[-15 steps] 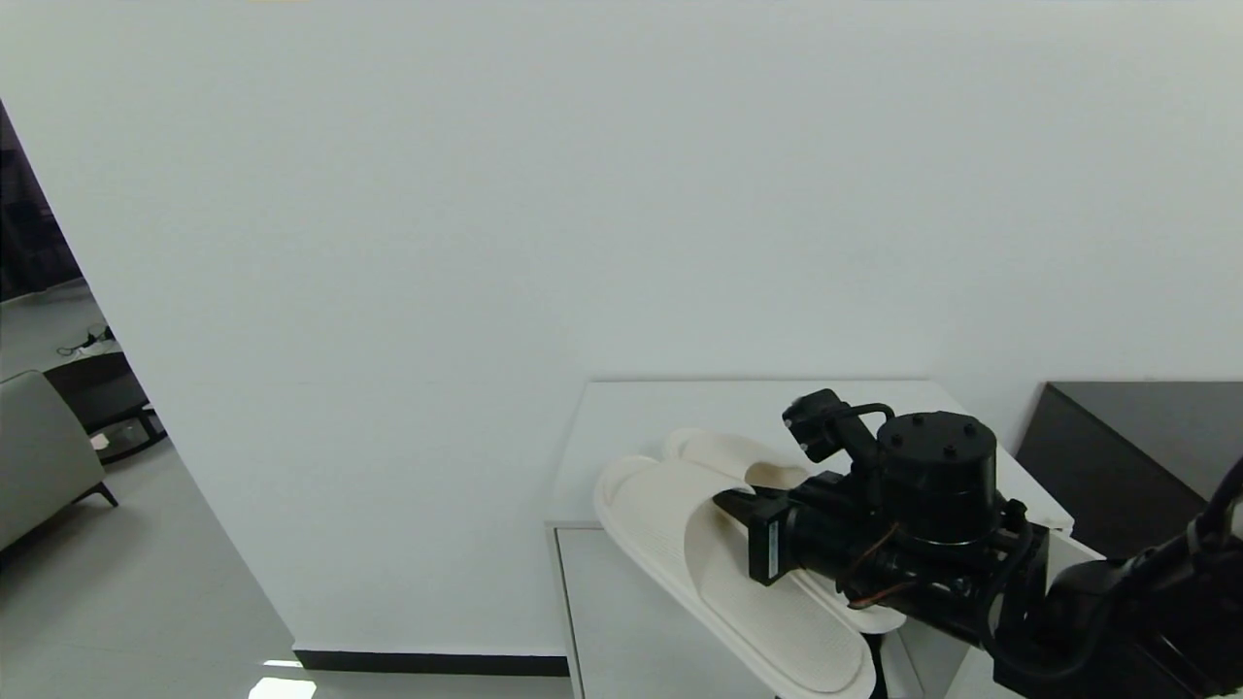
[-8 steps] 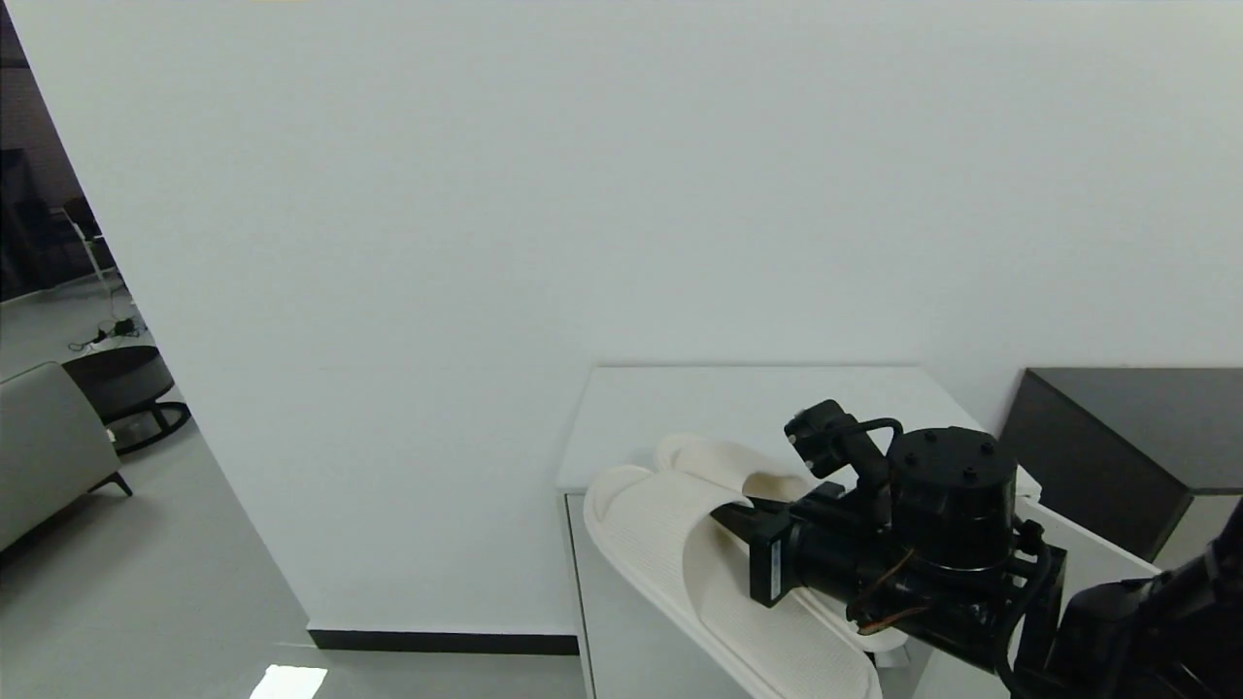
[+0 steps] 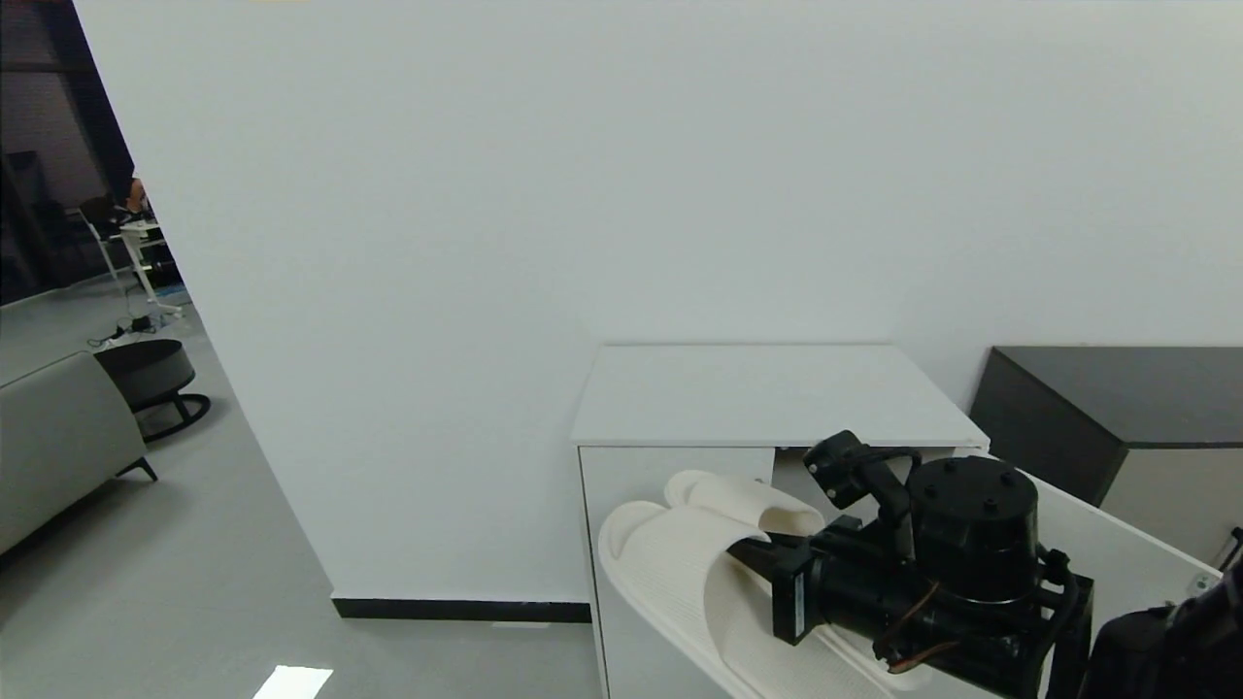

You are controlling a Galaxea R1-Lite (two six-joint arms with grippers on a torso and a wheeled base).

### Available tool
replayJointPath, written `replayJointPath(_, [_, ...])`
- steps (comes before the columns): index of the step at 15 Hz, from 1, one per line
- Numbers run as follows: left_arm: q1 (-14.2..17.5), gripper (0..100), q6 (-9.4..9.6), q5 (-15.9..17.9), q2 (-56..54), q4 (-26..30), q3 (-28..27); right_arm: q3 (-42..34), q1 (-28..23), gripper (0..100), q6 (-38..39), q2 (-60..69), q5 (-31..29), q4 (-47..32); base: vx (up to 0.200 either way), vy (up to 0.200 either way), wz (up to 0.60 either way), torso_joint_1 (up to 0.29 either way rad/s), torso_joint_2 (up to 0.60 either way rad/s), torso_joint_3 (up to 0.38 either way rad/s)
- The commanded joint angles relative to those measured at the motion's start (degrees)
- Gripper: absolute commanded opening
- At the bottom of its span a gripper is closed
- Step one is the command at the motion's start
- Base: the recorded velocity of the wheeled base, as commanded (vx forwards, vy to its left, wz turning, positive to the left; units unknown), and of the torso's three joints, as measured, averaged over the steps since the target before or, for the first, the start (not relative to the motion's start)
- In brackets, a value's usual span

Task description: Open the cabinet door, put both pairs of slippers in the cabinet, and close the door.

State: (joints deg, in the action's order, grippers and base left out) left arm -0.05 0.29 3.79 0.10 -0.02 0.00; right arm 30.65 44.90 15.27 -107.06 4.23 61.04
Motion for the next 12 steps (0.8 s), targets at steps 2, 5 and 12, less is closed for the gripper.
replayJointPath(2, [-0.04, 0, -0.12, -0.1, 0.08, 0.02, 0.0, -0.85, 0.19, 0, 0.28, -2.54, 0.08, 4.26, 0.0, 0.0, 0.0, 0.0, 0.0, 0.0])
replayJointPath(5, [0.05, 0, 0.41, -0.1, 0.08, 0.02, 0.0, -1.99, 0.19, 0, 0.19, -2.81, -0.01, 7.25, 0.0, 0.0, 0.0, 0.0, 0.0, 0.0])
replayJointPath(12, [-0.04, 0, 0.41, -0.1, 0.08, 0.02, 0.0, -5.33, -0.16, 0, -0.25, -3.42, -0.01, 14.46, 0.0, -0.029, 0.0, 0.0, 0.0, 0.0])
